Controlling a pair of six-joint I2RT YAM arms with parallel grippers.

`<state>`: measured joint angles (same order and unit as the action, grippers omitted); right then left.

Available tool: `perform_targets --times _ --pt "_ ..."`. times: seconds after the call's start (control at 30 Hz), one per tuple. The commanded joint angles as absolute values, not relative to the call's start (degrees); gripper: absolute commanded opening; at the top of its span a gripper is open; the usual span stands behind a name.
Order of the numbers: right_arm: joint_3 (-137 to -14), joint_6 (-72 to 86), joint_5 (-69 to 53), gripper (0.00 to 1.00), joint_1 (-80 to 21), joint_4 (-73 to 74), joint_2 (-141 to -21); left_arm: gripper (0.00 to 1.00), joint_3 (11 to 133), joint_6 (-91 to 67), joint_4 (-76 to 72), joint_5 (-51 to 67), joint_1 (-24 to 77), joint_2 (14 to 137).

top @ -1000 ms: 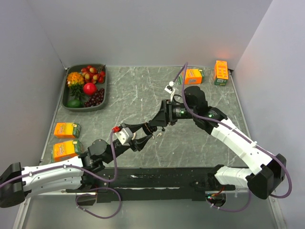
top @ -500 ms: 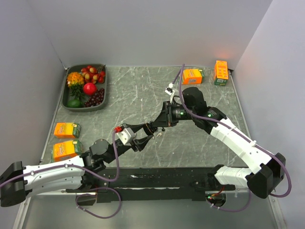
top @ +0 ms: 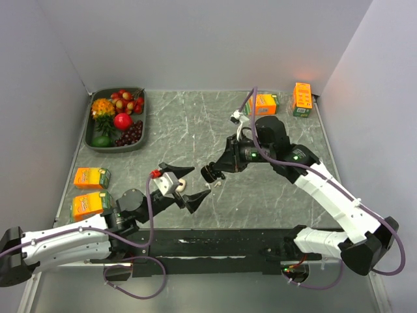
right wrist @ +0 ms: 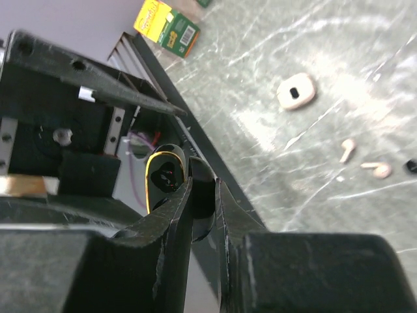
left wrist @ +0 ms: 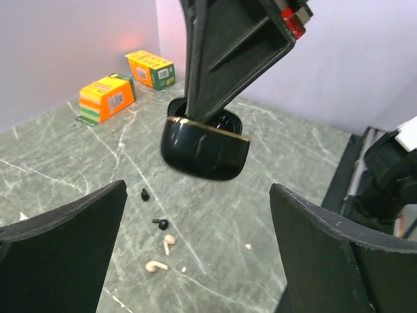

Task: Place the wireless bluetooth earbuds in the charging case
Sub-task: Adjust the charging case on the charging case.

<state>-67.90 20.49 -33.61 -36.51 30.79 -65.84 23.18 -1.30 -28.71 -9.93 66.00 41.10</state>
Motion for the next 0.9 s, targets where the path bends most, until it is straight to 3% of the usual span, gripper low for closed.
perform_targets --times 0.0,0.3,0.73,0.87 --pt "-73.2 12.0 -30.4 0.0 -37.4 34.9 -62.9 0.96 27.2 -6.0 -22.2 -9.1 66.1 37.7" --pt "-65.8 -6.8 -18.2 0.0 -46.1 29.9 -52.5 0.96 33.3 -16.8 -9.5 -4.1 65.7 36.8" --pt "-71.5 -16.4 -30.3 0.0 -46.4 39.8 -57.7 0.99 34.3 -10.6 -8.3 5.5 65.3 40.4" --pt "-71.0 -17.6 -30.7 0.0 -47.4 39.4 -57.6 0.8 33.6 -8.4 -11.2 8.0 65.3 42.4"
